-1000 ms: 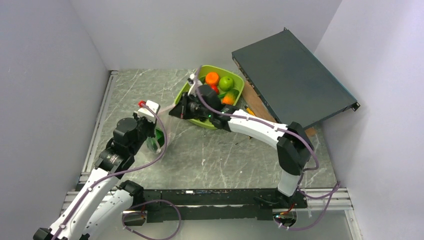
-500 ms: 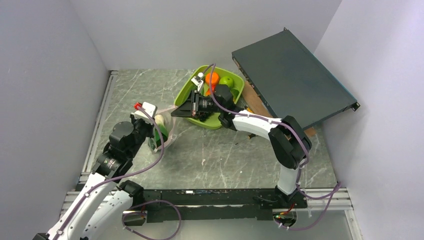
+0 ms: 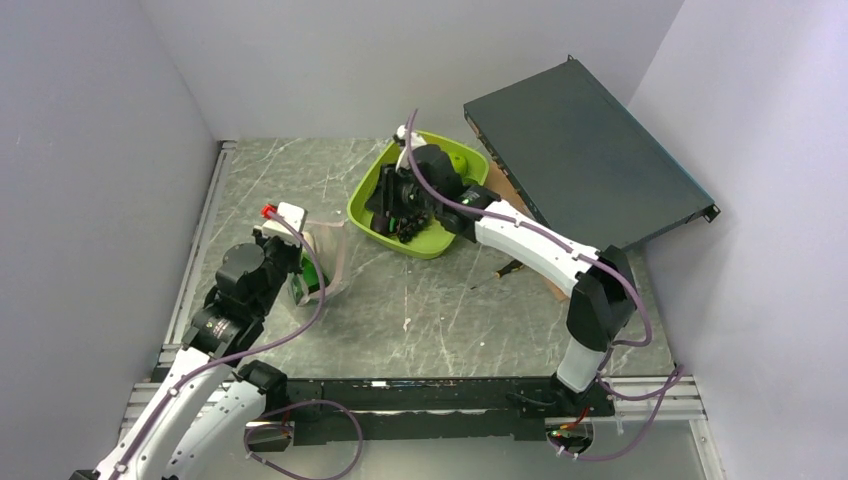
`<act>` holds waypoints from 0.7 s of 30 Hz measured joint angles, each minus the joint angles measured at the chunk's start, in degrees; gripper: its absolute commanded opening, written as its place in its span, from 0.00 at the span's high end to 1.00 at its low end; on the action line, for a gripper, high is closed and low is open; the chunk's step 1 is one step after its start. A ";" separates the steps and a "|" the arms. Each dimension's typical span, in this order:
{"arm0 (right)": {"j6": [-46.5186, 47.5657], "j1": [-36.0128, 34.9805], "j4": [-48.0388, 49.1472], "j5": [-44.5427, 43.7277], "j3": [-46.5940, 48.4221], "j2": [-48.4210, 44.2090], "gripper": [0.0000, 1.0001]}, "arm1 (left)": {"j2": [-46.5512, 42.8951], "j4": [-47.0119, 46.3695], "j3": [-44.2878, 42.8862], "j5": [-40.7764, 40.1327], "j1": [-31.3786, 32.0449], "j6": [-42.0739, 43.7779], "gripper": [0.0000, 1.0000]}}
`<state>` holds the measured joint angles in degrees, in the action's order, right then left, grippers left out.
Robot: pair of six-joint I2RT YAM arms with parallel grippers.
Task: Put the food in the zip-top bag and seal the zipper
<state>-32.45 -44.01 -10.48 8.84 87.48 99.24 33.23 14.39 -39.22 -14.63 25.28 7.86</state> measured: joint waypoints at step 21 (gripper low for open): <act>24.85 -6.49 0.57 -25.29 -14.03 -6.47 0.22 | 2.14 0.11 0.00 -5.64 0.00 -0.09 1.00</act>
<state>-7.60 -50.50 -9.91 -16.45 73.45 92.77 35.38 14.50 -39.22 -20.27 25.28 7.77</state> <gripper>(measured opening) 0.783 0.013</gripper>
